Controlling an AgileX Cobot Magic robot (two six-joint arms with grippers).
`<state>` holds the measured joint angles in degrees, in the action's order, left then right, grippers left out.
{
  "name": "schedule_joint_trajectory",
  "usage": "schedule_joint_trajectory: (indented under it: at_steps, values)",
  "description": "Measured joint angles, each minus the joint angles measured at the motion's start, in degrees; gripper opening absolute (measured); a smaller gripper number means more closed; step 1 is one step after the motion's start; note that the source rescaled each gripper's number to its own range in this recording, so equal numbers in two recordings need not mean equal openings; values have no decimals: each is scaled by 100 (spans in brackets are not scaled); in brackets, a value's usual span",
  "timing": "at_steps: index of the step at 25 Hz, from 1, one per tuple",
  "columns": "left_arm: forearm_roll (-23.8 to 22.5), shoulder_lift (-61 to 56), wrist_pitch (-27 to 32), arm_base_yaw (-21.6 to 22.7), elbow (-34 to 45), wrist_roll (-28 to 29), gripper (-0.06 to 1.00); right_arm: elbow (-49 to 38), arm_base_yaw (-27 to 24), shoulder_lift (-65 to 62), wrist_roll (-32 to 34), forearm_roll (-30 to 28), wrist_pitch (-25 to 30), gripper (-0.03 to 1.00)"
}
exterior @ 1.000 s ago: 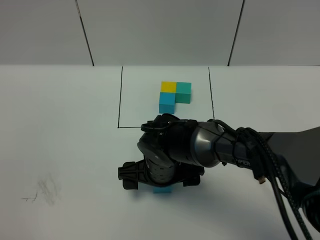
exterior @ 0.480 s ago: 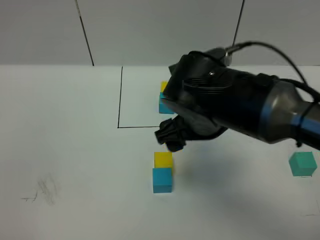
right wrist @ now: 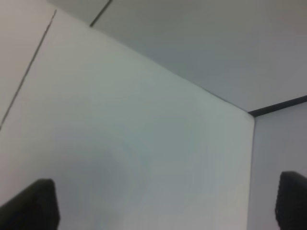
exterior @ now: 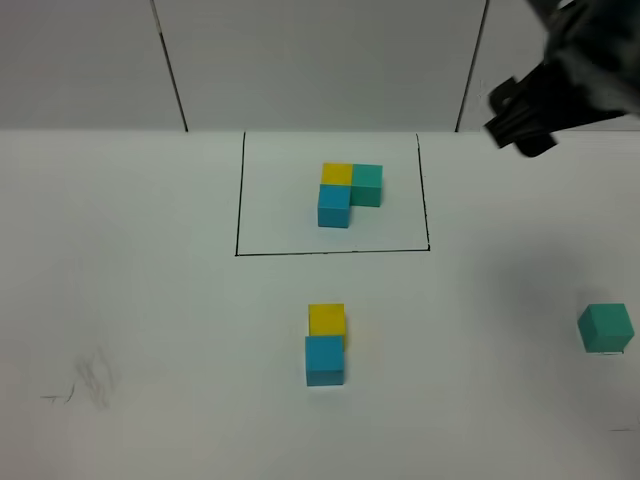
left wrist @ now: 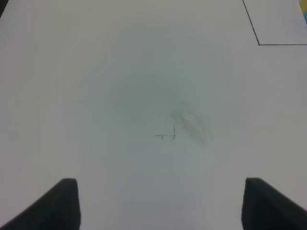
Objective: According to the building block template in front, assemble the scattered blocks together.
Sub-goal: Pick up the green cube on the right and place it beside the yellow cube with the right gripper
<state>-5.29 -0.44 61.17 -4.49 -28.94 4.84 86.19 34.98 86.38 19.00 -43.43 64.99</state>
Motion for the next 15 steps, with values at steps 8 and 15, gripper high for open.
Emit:
schedule_joint_trajectory:
  at_steps: [8,15]
  values:
    - [0,0,0,0,0,0,52,0,-2558,-1076,-2622,2418,315,80]
    - [0,0,0,0,0,-6,52,-189,-3601,-1850,-2727,2741,477,78]
